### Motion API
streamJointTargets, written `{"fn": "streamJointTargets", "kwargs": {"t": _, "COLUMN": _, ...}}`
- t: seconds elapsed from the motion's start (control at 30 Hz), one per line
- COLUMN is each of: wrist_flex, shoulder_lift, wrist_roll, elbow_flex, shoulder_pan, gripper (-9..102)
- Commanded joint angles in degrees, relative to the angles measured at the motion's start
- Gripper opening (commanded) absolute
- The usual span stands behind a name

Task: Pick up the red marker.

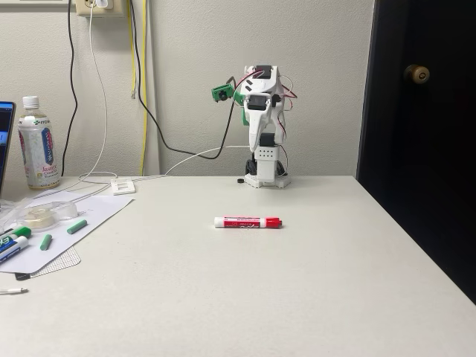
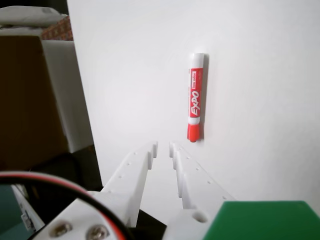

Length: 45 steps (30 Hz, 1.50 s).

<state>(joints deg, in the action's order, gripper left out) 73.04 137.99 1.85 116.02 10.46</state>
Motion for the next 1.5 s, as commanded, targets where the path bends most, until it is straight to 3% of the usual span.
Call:
{"fn": "streamJointTargets", "kwargs": {"t": 0.0, "wrist_flex": 1.4, "shoulder_lift": -4.0, "wrist_roll": 0.5, "elbow_flex": -5.0, "shoulder_pan": 0.8, "gripper": 10}}
{"fn": "streamJointTargets", "kwargs": {"t": 0.5, "wrist_flex": 1.2, "shoulder_lift": -20.0, "wrist_roll": 4.7, "elbow_flex": -4.6, "shoulder_pan": 4.1, "gripper": 18}}
{"fn": "streamJointTargets", "kwargs": {"t": 1.27, "wrist_flex": -17.6, "shoulder_lift": -43.3, "wrist_roll": 5.7, "elbow_flex": -5.9, "shoulder_pan": 1.3, "gripper": 26}}
{"fn": "streamJointTargets", "kwargs": {"t": 1.47, "wrist_flex": -13.0, "shoulder_lift": -52.1, "wrist_roll": 5.7, "elbow_flex": -13.6, "shoulder_pan": 1.7, "gripper": 28}}
